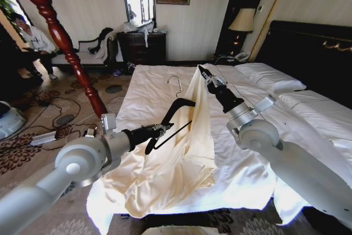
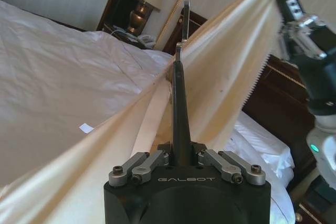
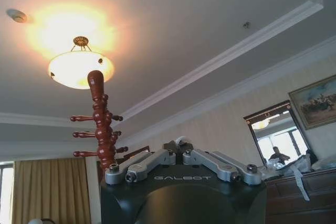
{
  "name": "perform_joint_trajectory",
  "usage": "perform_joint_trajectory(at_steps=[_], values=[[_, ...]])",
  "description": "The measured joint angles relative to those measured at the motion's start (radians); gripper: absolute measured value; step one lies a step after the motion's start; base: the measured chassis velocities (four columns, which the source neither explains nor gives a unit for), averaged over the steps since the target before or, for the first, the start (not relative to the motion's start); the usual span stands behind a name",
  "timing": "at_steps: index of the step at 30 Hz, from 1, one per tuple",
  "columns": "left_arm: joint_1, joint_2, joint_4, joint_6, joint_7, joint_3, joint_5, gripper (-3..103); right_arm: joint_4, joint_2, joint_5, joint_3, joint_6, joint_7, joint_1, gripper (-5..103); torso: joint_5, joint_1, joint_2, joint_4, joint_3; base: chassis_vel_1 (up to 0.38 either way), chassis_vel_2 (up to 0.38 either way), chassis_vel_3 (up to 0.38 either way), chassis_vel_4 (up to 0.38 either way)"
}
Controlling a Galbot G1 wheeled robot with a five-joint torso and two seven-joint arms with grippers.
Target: Pick up the clothes from the bed and hang them on the clothes hanger.
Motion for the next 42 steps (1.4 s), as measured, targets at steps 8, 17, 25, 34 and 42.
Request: perform_joint_trajectory(at_steps=[8,17,25,34,42], values=[[-0.062,-0.031,0.052,0.003,0.008,0.018,0.008,18,0.08,-0.015,-0.011,0.016,0.02,-0.02,-0.052,1,-0.0001,0.0,0.0,-0.0002,0.0,0.0,0.0,0.0,0.0],[-0.106,-0.031,0.061,0.007,0.023,0.017,0.009,18,0.143,-0.015,-0.09,-0.005,0.02,-0.027,-0.206,1,0.0002,0.0,0.0,-0.0002,0.0,0.0,0.0,0.0,0.0],[-0.104,-0.016,0.057,0.007,0.034,0.013,0.026,18,0.222,-0.022,-0.108,-0.004,0.02,-0.052,-0.269,1,0.0,0.0,0.0,0.0,0.0,0.0,0.0,0.0,0.0],[-0.118,-0.004,0.038,0.005,0.039,0.002,0.029,18,0.257,-0.03,-0.186,-0.009,0.02,-0.07,-0.352,1,-0.0001,0.0,0.0,0.0,0.0,0.0,0.0,0.0,0.0],[-0.125,0.024,0.015,0.005,0.084,0.001,0.042,18,0.226,-0.013,-0.265,-0.019,0.029,-0.08,-0.406,21,0.0001,0.0,0.0,0.0,0.0,0.0,0.0,0.0,0.0]])
